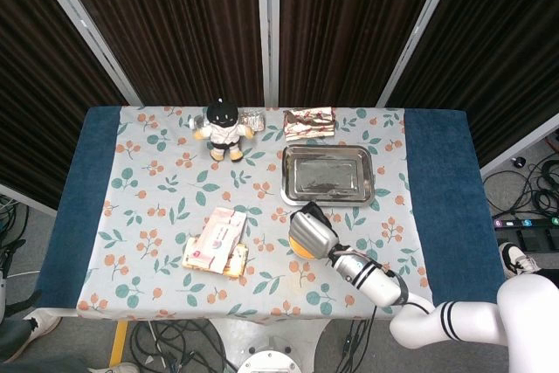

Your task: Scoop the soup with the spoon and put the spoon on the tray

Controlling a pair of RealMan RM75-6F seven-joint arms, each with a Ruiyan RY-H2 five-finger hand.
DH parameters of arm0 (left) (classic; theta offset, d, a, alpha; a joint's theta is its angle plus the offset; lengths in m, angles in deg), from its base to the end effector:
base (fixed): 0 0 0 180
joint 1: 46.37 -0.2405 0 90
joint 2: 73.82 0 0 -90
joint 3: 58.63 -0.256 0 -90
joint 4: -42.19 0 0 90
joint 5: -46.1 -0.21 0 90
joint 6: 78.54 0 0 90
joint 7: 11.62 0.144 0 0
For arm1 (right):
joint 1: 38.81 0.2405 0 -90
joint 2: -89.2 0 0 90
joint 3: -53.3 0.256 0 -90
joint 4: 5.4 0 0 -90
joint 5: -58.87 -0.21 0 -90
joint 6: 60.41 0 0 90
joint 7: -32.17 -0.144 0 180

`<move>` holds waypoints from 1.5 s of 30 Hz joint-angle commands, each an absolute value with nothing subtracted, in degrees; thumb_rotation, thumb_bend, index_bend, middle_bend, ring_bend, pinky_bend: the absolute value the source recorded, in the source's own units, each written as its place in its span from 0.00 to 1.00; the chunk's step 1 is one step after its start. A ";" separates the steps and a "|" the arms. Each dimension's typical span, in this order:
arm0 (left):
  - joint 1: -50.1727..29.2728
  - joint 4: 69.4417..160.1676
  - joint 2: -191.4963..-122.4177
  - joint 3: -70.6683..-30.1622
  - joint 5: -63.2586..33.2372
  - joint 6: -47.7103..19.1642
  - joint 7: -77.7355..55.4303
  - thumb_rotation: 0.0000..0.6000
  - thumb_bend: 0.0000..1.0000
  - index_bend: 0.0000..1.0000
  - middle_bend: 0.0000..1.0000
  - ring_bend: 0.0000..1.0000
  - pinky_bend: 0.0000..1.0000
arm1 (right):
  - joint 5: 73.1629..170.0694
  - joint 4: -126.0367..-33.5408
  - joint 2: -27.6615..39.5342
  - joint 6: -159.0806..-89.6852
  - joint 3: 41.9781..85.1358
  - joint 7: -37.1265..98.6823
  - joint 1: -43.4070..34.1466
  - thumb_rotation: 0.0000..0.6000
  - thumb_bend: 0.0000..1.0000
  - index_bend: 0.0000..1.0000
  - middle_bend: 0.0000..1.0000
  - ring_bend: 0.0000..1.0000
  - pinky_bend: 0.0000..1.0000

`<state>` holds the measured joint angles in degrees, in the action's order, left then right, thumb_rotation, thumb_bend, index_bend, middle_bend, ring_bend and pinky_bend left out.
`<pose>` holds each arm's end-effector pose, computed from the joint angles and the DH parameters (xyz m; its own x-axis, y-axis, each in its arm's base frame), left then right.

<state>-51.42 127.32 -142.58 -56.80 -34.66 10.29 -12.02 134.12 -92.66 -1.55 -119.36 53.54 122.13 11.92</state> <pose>-0.3631 0.1172 0.1565 0.4304 0.0252 0.9023 0.8734 0.2409 -0.4233 -0.0949 -0.3064 -0.0454 0.8092 0.5866 -0.0319 0.3185 -0.3924 0.8629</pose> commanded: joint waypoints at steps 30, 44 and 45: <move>-50.62 130.31 -141.27 -56.63 -35.15 9.96 -8.81 1.00 0.07 0.24 0.12 0.10 0.11 | 109.49 -92.17 -1.59 -119.24 68.80 97.73 9.93 1.00 0.40 0.88 1.00 1.00 1.00; -50.65 131.36 -140.70 -56.74 -34.67 9.90 -7.78 1.00 0.06 0.24 0.12 0.10 0.11 | 82.65 -73.55 -9.25 -109.04 73.15 94.04 19.50 1.00 0.38 0.72 1.00 1.00 1.00; -50.69 131.39 -140.66 -56.77 -34.62 9.91 -7.70 1.00 0.06 0.24 0.12 0.10 0.11 | 81.17 -71.98 -9.95 -108.56 73.17 93.80 20.15 1.00 0.37 0.70 1.00 1.00 1.00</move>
